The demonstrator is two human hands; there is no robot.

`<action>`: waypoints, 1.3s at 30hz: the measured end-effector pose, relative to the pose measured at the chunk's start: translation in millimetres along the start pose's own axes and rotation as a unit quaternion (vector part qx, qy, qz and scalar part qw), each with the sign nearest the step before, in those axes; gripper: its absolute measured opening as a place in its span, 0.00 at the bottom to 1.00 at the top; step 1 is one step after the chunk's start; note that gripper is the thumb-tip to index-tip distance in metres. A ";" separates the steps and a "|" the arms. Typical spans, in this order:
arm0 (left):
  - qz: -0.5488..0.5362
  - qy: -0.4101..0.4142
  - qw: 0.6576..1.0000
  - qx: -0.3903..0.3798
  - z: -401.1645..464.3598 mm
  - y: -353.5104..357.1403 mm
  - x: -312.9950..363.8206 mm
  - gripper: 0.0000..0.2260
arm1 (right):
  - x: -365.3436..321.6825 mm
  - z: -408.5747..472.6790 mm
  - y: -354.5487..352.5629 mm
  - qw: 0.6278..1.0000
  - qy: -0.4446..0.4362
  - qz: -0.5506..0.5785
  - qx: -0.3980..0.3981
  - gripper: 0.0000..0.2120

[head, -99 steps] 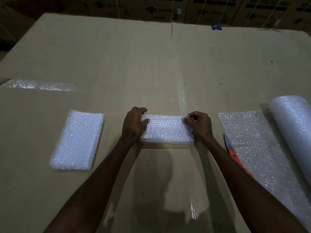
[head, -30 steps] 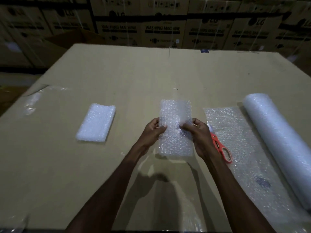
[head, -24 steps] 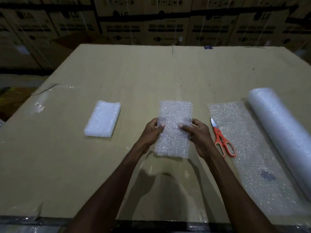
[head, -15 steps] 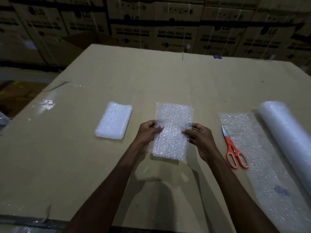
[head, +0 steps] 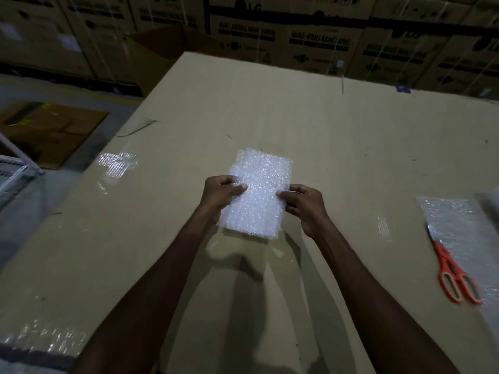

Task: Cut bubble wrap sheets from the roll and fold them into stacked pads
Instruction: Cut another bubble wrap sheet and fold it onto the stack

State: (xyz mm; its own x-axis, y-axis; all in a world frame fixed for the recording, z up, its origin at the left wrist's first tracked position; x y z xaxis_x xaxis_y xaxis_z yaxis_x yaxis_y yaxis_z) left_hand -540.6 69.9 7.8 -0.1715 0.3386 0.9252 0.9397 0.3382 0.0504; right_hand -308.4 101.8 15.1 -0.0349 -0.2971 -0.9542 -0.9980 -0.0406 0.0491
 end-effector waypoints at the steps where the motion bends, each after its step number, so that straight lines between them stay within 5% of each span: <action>1: 0.007 -0.002 1.000 0.004 7.3 -5.9 1.0 0.12 | 2.9 5.8 5.2 1.000 0.005 0.000 0.010 0.17; 15: 0.215 0.064 0.974 0.042 60.3 -24.5 -11.6 0.23 | 41.9 40.2 25.4 0.989 0.056 -0.097 0.096 0.13; 21: 0.315 0.210 0.921 0.091 40.8 -19.0 6.2 0.27 | 9.0 29.1 18.9 0.938 -0.100 -0.283 0.173 0.21; 25: 0.391 0.328 0.859 0.049 28.7 3.2 9.7 0.22 | 4.5 21.7 48.1 0.897 -0.204 -0.380 0.102 0.23; 31: 0.564 0.267 0.777 -0.078 48.1 17.8 -35.1 0.30 | 46.5 25.4 82.1 0.822 -0.222 -0.523 -0.036 0.34; 39: 0.623 0.296 0.719 -0.078 59.4 3.5 -56.6 0.28 | 68.6 33.6 75.7 0.790 -0.215 -0.569 -0.076 0.40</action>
State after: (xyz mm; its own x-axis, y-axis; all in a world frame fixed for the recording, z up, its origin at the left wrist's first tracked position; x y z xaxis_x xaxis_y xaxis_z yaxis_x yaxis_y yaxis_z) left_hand -545.2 104.1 -66.7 0.9463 -0.1555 0.2833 0.2834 -0.0220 -0.9587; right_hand -388.1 110.5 -56.5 0.8329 0.3638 -0.4170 -0.3801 -0.1717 -0.9089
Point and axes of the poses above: each hand's wrist, its own z-axis towards the middle knuckle, its own y-axis out of the palm, x = y × z, the point moved 8 cm from there along z, towards the middle knuckle, and after that the axes turned 3 degrees about -y, right-handed, at the moved point
